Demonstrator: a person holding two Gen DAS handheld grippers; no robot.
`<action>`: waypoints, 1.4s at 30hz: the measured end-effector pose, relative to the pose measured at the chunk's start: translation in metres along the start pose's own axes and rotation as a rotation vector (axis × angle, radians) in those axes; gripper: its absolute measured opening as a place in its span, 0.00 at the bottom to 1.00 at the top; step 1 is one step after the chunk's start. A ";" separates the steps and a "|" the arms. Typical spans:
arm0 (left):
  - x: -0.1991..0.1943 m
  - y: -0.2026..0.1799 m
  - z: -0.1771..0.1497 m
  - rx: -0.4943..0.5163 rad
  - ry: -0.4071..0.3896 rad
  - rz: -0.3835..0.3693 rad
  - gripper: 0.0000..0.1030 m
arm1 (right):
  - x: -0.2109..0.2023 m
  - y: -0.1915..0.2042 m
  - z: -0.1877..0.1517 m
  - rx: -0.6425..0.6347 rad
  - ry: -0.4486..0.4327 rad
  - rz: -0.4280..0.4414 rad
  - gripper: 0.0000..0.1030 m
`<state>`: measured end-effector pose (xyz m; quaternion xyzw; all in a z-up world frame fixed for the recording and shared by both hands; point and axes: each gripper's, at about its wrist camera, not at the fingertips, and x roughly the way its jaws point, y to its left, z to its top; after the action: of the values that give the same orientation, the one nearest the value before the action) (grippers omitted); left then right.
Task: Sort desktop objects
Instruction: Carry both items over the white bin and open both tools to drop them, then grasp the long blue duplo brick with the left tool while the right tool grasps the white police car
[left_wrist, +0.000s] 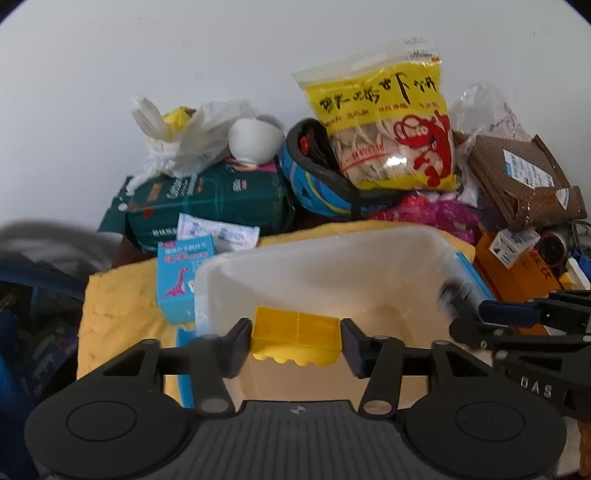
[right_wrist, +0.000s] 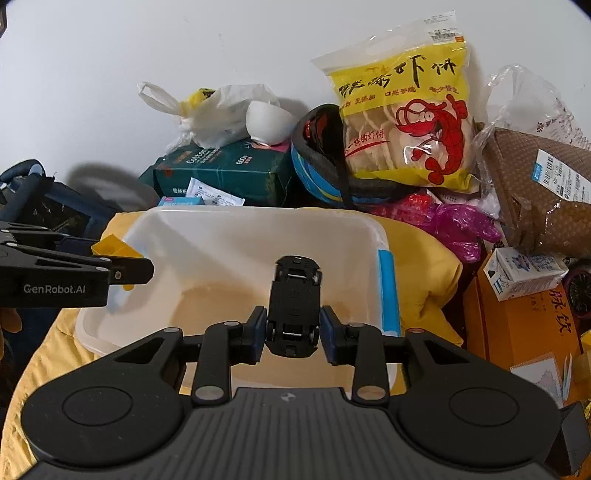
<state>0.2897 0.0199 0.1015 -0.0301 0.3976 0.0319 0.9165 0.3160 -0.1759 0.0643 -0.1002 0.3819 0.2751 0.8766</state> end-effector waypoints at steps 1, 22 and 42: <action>0.001 0.000 0.000 0.003 -0.009 0.015 0.77 | 0.001 0.001 0.002 -0.010 -0.002 -0.003 0.57; -0.111 0.026 -0.205 0.098 -0.192 -0.059 0.77 | -0.092 0.047 -0.189 -0.139 -0.093 0.103 0.65; -0.058 0.002 -0.296 0.173 0.006 -0.042 0.71 | -0.047 0.092 -0.252 -0.364 0.022 0.062 0.43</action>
<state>0.0352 -0.0037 -0.0582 0.0406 0.4009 -0.0218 0.9150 0.0840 -0.2162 -0.0715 -0.2484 0.3382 0.3654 0.8309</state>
